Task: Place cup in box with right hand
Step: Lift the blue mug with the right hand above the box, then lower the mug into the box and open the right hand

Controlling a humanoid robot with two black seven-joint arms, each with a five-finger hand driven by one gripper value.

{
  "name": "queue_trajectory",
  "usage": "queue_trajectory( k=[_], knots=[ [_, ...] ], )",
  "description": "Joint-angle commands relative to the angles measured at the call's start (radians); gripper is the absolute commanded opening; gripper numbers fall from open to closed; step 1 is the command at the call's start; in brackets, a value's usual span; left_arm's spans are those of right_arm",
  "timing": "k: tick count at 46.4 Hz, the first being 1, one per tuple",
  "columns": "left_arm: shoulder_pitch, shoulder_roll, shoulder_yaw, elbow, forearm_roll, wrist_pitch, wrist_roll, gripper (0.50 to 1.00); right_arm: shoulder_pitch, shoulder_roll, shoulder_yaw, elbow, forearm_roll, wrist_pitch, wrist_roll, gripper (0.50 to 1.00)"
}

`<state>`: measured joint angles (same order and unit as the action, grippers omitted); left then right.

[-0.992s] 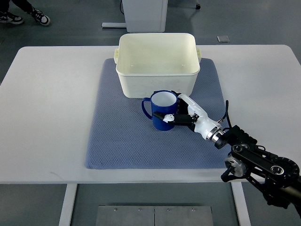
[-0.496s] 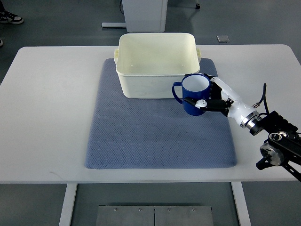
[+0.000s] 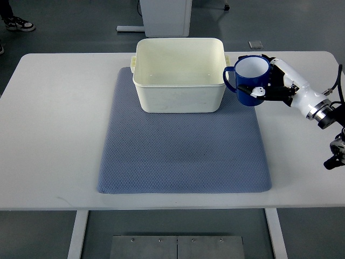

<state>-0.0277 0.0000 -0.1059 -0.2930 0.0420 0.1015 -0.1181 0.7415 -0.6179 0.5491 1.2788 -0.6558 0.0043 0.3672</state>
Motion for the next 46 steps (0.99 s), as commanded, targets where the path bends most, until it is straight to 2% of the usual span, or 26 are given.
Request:
queue_trajectory(
  k=[1, 11, 27, 46],
  knots=[
    [0.000, 0.000, 0.002, 0.000, 0.001, 0.001, 0.000, 1.000, 0.038, -0.002, 0.003, -0.001, 0.019, -0.001, -0.017, 0.500],
    [0.000, 0.000, 0.000, 0.000, -0.001, 0.001, 0.000, 1.000, 0.137, 0.015, 0.003, -0.007, 0.056, -0.007, -0.082, 0.500],
    [0.000, 0.000, 0.000, 0.000, 0.001, 0.000, 0.000, 1.000, 0.210, 0.145, 0.002, -0.084, 0.062, -0.041, -0.129, 0.500],
    [0.000, 0.000, 0.000, 0.000, -0.001, 0.000, 0.000, 1.000, 0.283, 0.359, 0.002, -0.340, 0.062, -0.059, -0.129, 0.500]
  ],
)
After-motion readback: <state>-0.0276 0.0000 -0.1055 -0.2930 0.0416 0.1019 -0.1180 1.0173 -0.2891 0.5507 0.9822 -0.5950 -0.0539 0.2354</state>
